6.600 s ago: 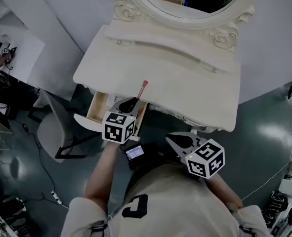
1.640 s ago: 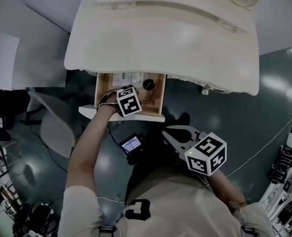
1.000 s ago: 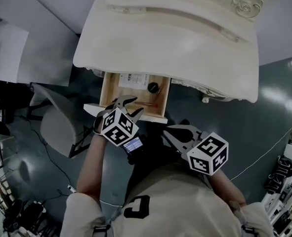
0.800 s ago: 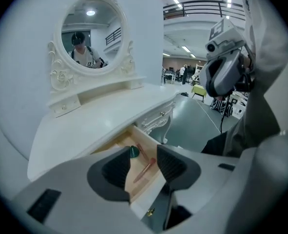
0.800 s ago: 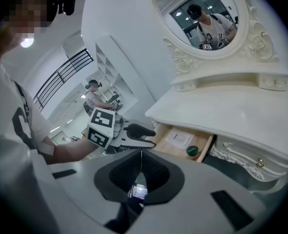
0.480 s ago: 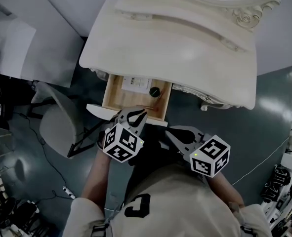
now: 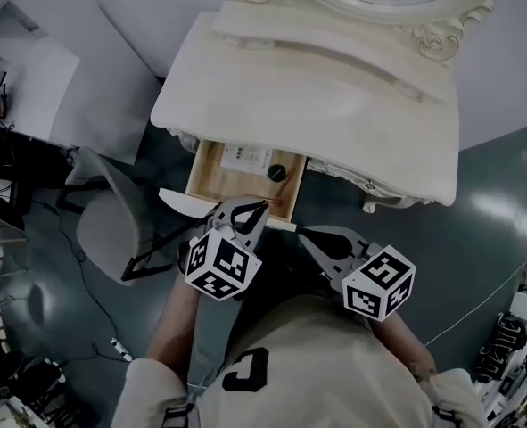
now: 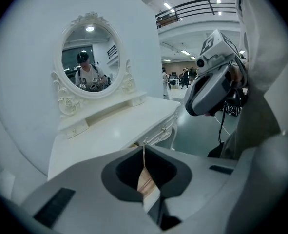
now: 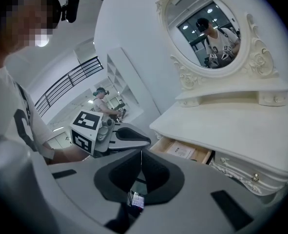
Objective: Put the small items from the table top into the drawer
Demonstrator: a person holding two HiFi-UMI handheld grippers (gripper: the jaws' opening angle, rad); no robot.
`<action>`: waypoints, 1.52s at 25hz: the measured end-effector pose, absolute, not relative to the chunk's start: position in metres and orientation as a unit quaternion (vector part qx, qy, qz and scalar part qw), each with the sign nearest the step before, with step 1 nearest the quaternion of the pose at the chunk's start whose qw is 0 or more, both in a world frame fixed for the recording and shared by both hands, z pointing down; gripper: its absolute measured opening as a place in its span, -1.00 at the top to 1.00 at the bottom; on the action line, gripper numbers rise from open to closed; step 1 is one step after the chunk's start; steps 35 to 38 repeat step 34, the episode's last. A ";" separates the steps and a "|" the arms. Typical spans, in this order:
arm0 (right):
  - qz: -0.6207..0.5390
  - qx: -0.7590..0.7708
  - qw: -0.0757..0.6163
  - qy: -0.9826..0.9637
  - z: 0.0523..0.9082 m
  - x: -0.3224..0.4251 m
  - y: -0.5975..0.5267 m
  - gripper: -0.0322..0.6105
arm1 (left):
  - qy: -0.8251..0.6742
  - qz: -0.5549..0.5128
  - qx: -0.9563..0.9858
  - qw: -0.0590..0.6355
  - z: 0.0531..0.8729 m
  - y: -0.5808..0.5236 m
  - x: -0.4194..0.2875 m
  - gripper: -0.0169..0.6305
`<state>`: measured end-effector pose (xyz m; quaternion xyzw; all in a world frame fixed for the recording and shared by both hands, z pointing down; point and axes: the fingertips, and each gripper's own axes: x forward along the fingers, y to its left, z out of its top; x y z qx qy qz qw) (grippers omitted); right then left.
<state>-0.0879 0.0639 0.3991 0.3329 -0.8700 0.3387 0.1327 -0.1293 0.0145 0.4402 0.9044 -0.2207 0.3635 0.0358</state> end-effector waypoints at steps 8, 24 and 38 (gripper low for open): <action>0.305 0.314 0.118 -0.891 0.382 -0.053 0.086 0.81 | -0.247 0.349 0.903 0.033 0.412 0.046 -0.092 0.75; 0.281 0.316 0.079 -0.903 0.368 0.057 0.140 0.81 | -0.263 0.291 0.918 0.050 0.375 0.104 0.016 0.75; 0.289 0.292 0.073 -0.909 0.369 0.078 0.161 0.82 | -0.285 0.316 0.904 0.042 0.367 0.128 0.025 0.75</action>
